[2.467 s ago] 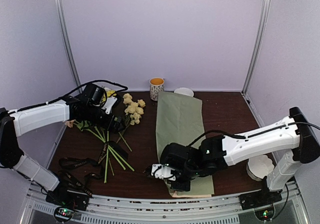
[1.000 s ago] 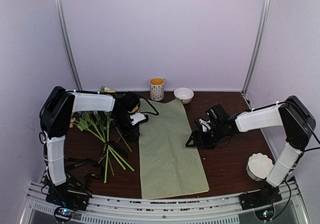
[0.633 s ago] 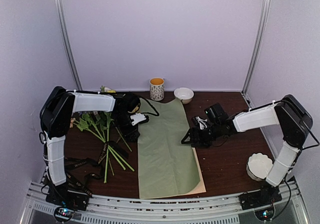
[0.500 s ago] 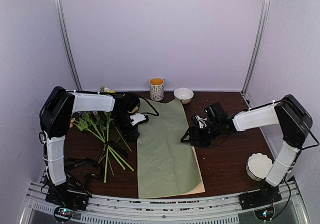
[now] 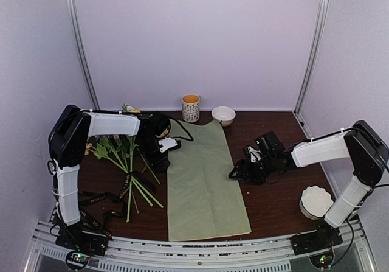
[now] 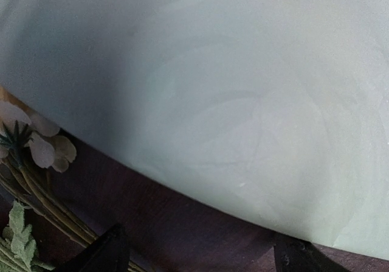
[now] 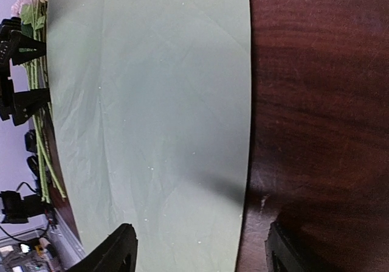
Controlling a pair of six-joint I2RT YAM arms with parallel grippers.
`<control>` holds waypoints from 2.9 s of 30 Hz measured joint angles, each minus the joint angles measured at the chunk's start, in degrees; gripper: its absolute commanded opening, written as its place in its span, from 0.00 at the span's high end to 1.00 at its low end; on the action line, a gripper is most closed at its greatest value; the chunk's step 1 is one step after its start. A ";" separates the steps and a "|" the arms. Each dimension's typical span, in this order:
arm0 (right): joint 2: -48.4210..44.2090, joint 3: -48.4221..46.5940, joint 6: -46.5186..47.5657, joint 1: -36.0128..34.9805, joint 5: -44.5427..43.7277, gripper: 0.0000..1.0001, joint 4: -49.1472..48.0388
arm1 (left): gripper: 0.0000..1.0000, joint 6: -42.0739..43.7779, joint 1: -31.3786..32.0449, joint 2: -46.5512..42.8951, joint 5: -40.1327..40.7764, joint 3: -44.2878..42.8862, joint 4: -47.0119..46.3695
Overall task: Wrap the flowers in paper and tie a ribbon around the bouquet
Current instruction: Pick up the folded wrapping paper from the center of the board, then pass from the right arm to the left
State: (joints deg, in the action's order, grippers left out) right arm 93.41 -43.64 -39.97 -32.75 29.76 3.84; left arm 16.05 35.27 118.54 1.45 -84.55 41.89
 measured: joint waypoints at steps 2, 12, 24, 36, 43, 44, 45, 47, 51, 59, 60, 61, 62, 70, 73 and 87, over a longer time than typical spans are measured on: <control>-0.28 -1.16 1.09 0.02 -1.88 0.16 2.47 | 0.14 0.00 0.00 0.00 0.00 0.00 0.00; 12.00 -18.78 6.84 2.71 -6.14 0.15 8.26 | 0.14 0.11 0.00 0.00 0.00 0.00 0.02; 17.40 -20.37 2.05 3.04 3.06 0.22 -0.68 | 0.14 0.35 0.00 0.00 0.17 0.00 0.02; 17.40 -17.03 -4.66 2.86 10.60 0.33 -10.95 | 0.14 0.35 0.00 0.00 0.17 0.00 0.02; 17.51 -16.76 -7.04 1.51 11.78 0.56 -14.95 | 0.14 0.37 0.00 0.00 0.17 0.00 0.02; 17.64 -16.81 -7.19 1.31 11.76 0.58 -14.91 | 0.14 0.35 0.00 0.00 0.17 0.00 0.02; 17.75 -16.85 -6.93 1.20 11.72 0.59 -14.78 | 0.14 0.35 0.00 0.00 0.17 0.00 0.02; 18.10 -16.96 -6.69 0.90 11.52 0.61 -14.47 | 0.14 0.35 0.00 0.00 0.17 0.00 0.02; 18.71 -17.88 -5.99 0.04 11.30 0.74 -12.74 | 0.14 0.37 0.00 0.00 0.17 0.00 0.02; 18.86 -19.87 -3.61 -0.70 9.92 1.00 -9.57 | 0.17 0.35 0.00 0.00 0.17 0.00 0.02; 18.73 -19.96 -3.52 -0.72 9.55 1.00 -8.96 | 0.17 0.33 0.00 0.00 0.20 0.00 0.02; 18.49 -20.00 -3.19 -0.72 9.18 1.00 -8.22 | 0.17 0.20 -0.07 -0.02 0.26 0.00 0.02; 18.12 -20.00 -2.95 -0.76 8.87 1.00 -7.39 | 0.17 0.00 -0.15 -0.11 0.28 0.00 0.02; 7.61 -20.00 -1.81 -2.67 6.05 1.00 -1.55 | 0.16 -1.68 -1.11 -11.54 0.61 5.29 -3.06; 2.01 -20.00 -2.32 -3.58 4.76 1.00 -1.05 | 0.16 -2.14 -1.11 -19.71 0.13 6.49 -4.81; -10.23 -22.73 -11.63 -16.48 -10.69 1.00 -3.69 | 0.02 -13.68 24.72 -43.17 -3.32 9.18 -10.91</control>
State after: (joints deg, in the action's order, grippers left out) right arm 83.18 -66.37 -51.59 -49.23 19.07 0.14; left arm 2.37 59.99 75.37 -1.87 -75.37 30.98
